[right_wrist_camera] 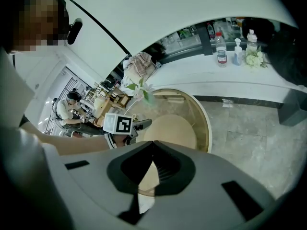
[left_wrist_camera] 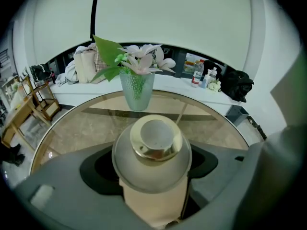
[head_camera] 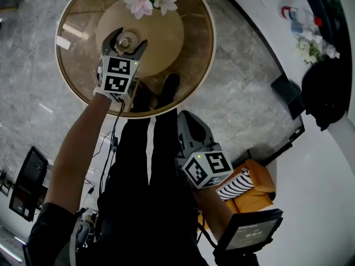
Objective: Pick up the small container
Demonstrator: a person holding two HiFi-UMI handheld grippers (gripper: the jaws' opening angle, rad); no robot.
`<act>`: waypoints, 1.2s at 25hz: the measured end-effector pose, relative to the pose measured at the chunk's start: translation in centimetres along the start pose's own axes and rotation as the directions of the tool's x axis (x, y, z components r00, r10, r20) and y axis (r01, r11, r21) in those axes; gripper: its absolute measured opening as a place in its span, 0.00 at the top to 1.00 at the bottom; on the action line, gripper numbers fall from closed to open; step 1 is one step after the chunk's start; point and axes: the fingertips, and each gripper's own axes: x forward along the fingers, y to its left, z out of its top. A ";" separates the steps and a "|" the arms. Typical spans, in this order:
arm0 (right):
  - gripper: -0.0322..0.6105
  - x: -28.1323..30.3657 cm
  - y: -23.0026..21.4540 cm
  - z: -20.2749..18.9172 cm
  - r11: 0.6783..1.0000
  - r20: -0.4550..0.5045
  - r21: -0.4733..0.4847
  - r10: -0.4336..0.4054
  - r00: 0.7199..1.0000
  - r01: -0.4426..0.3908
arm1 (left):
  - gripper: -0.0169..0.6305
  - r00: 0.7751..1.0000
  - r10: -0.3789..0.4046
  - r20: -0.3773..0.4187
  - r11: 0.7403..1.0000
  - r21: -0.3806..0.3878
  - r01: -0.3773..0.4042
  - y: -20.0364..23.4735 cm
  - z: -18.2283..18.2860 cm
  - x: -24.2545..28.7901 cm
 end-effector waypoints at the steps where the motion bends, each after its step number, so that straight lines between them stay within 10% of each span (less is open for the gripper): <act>1: 0.94 0.0 -0.1 0.1 1.000 0.001 -0.001 -0.001 1.000 0.001 | 0.45 1.000 0.006 0.004 1.000 -0.002 -0.006 0.0 0.0 0.0; 30: 0.94 -1.4 5.2 2.3 0.994 0.029 -0.078 0.081 0.996 -0.079 | 0.45 0.999 -0.033 0.036 0.999 0.036 0.032 -1.7 2.0 -8.1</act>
